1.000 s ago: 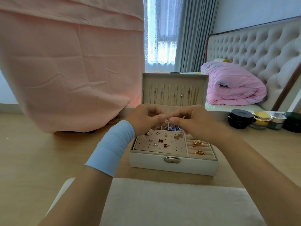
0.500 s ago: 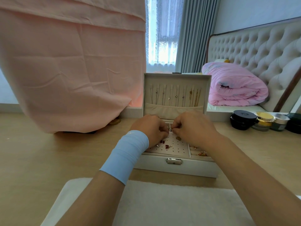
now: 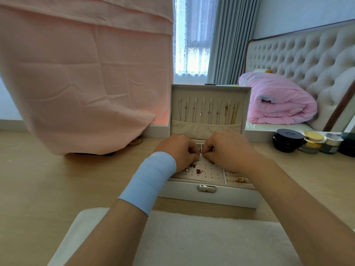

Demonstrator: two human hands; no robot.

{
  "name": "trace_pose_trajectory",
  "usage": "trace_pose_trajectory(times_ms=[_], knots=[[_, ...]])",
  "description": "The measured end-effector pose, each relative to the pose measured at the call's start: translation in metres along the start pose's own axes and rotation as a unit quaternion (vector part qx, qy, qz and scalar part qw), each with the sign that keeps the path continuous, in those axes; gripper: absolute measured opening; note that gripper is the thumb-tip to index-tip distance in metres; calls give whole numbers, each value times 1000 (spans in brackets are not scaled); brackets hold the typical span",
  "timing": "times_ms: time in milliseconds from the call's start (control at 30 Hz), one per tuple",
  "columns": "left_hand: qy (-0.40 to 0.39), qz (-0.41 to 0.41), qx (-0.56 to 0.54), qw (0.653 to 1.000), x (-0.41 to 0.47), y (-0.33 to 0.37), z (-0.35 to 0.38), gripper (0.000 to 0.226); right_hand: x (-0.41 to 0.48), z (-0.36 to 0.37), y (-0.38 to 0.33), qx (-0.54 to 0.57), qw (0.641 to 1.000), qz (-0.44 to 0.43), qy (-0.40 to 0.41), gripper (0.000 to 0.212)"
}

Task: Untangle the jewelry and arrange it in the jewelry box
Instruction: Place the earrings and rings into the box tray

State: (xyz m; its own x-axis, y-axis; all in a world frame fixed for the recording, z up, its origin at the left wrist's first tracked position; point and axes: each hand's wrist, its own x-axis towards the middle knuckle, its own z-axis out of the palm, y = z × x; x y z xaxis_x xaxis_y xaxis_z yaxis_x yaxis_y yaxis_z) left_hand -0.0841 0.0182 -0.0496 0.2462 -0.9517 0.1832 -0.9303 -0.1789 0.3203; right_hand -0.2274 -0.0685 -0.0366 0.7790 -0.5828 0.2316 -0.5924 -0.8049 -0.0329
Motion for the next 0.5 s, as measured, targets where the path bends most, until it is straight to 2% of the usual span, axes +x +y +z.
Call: trace_pose_trajectory(times_ms=[100, 333, 500], knots=[[-3, -3, -10, 1000, -1, -1, -2, 10, 2, -2, 5, 55, 998, 12, -37, 13], [-25, 8, -15, 1000, -2, -2, -6, 14, 1, -1, 10, 98, 993, 21, -54, 15], [-4, 4, -46, 999, -3, -2, -12, 14, -5, -11, 16, 155, 988, 22, -16, 18]])
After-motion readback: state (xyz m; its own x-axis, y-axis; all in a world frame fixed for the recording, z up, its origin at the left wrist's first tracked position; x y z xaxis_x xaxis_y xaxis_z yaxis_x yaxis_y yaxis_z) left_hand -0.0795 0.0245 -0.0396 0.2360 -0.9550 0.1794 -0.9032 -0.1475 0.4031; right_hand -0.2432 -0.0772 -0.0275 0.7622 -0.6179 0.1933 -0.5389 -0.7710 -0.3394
